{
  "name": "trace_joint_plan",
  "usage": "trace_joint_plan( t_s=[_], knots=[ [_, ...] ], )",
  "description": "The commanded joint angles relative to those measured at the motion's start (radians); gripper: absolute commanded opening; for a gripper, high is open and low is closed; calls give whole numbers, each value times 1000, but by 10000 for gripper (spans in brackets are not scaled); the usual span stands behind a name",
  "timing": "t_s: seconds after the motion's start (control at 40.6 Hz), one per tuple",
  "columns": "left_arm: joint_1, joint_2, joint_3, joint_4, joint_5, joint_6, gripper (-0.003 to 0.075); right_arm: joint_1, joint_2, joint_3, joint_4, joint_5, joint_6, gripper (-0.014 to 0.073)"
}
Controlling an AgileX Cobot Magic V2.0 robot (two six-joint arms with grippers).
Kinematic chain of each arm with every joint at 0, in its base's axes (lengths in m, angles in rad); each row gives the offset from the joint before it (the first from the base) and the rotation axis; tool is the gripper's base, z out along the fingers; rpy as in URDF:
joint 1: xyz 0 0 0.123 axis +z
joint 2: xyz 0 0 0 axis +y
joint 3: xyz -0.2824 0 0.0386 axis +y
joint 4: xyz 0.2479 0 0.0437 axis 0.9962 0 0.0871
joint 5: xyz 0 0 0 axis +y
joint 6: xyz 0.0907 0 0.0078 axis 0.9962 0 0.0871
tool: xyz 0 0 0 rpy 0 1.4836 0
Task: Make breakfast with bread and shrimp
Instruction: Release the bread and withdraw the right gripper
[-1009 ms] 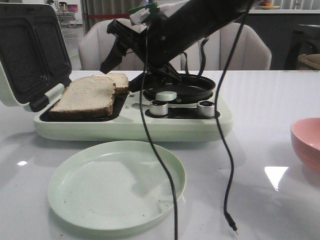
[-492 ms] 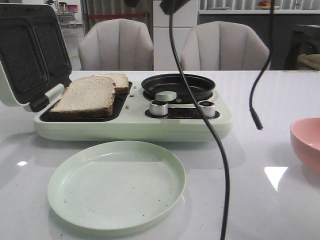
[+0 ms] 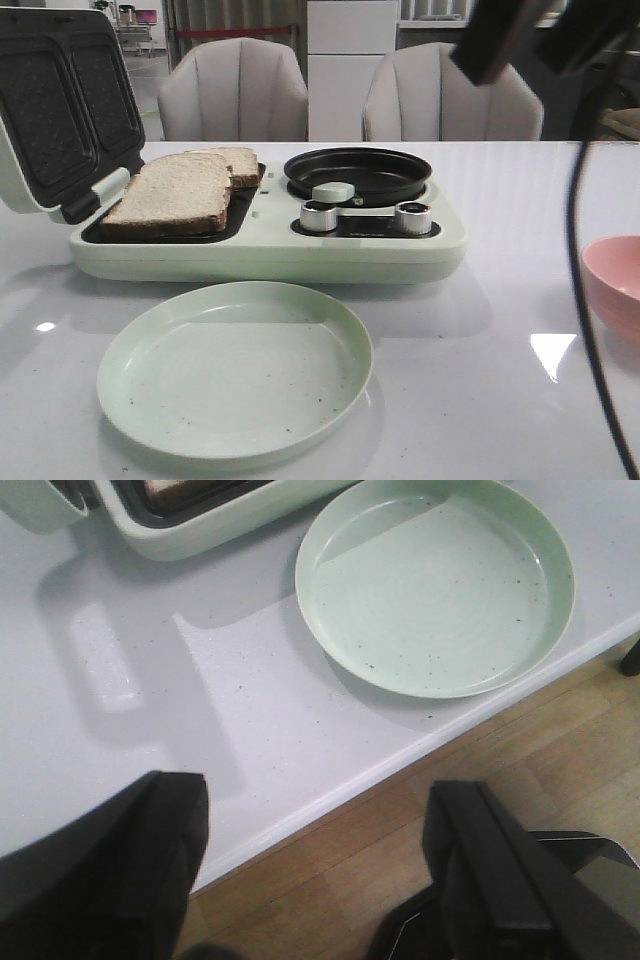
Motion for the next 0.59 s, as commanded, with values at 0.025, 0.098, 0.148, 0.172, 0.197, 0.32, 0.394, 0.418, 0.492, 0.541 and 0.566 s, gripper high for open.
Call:
trace_joint_plan(
  t_s=[0.025,0.098,0.148,0.172,0.197,0.32,0.394,0.418,0.492,0.541,0.566],
  knots=[
    [-8,1,-29,8,-56,-1,511,-3,-142,97,-8,-67,8,546],
    [-8,1,-29,8,-56,-1,511,-4,-223,158,-8,-66,12,546],
    [-8,1,-29,8,-56,-1,511,-4,-283,203,-8,-68,16,546],
    [-8,1,-29,8,-56,-1,511,-4,-304,223,-8,-69,17,546],
    [-8,1,-29,8,-56,-1,511,-4,-333,238,-8,-69,22,546],
    [-8,1,-29,8,-56,-1,511,-4,-464,308,-8,-69,28,546],
    [-8,1,-29,8,-56,-1,511,-4,-530,341,-10,-67,28,546],
    [-8,1,-29,8,-56,-1,511,-4,-548,351,-10,-67,28,546],
    [-8,1,-29,8,-56,-1,511,-4,-599,371,-10,-67,28,546],
    [-8,1,-29,8,-56,-1,511,-4,-624,378,-10,-66,28,546],
    [-8,1,-29,8,-56,-1,511,-4,-634,378,-10,-66,28,546]
  ],
)
